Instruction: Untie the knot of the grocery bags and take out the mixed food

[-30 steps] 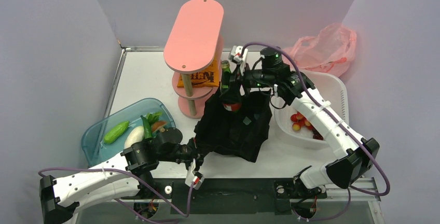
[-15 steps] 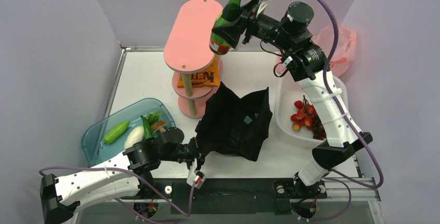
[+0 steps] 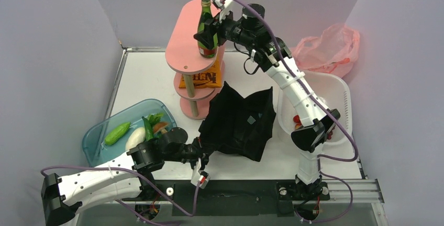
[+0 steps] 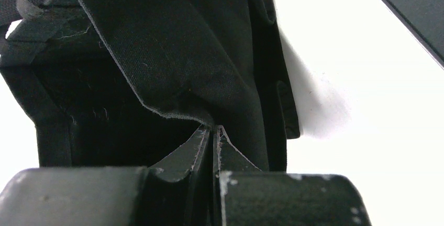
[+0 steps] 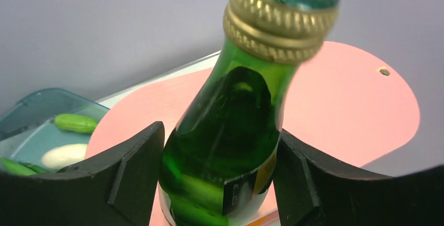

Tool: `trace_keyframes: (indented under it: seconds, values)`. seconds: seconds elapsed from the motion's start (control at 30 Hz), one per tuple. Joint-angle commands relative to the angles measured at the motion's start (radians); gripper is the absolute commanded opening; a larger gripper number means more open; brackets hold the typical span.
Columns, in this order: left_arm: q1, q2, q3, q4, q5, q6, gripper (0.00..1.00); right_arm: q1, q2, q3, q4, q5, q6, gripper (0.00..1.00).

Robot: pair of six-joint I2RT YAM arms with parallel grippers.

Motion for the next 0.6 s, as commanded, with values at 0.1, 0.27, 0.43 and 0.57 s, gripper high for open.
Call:
trace_keyframes:
  seconds: [0.1,0.27,0.43,0.57]
  values:
    - [0.002,0.028,-0.007,0.035,-0.018,-0.002,0.0,0.052,-0.024,0.117,0.118,0.07,-0.13,0.0]
    - [0.003,0.038,-0.003,0.039,-0.028,-0.001,0.0,0.077,-0.002,0.118,0.12,0.088,-0.163,0.0]
    - [0.002,0.035,0.0,0.017,-0.046,0.004,0.16,0.094,0.019,0.123,0.128,0.111,-0.166,0.0]
    - [0.002,0.029,0.011,0.011,-0.059,-0.022,0.34,0.1,0.028,0.124,0.134,0.12,-0.167,0.05]
